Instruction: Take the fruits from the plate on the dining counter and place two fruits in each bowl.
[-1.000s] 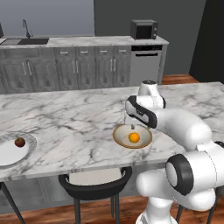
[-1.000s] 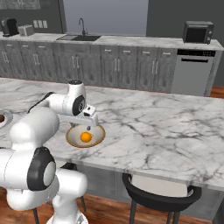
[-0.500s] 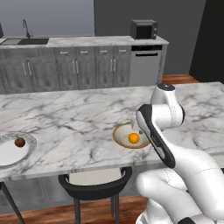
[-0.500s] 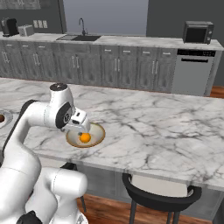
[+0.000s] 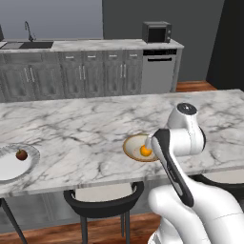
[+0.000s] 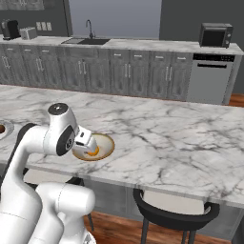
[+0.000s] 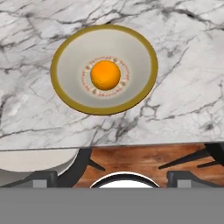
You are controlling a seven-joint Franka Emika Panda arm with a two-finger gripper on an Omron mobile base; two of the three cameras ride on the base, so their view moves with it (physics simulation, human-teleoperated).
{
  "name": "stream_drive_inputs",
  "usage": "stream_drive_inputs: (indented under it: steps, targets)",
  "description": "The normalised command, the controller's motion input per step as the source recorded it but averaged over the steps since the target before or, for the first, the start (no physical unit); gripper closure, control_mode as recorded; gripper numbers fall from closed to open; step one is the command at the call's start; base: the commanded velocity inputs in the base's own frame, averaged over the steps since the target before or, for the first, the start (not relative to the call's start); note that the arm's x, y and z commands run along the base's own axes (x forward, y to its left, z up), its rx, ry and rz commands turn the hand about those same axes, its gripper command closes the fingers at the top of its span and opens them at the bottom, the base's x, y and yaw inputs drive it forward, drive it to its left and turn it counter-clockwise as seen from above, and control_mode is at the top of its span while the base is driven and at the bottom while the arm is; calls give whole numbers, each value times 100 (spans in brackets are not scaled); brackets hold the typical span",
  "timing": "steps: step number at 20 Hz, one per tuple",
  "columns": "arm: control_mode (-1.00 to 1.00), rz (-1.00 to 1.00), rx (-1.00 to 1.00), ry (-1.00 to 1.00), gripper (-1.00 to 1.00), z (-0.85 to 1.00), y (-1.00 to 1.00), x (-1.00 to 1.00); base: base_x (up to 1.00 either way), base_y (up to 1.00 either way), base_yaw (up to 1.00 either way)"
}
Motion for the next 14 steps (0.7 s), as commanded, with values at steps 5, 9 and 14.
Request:
stream_drive_inputs:
  steps: [5,9,14]
  targets:
    - [100,0,0,0,-100,0,0,-3,-5,1,0]
    - [100,0,0,0,-100,0,0,0,-26,29,1]
    - [100,0,0,0,-100,0,0,0,-65,64,8]
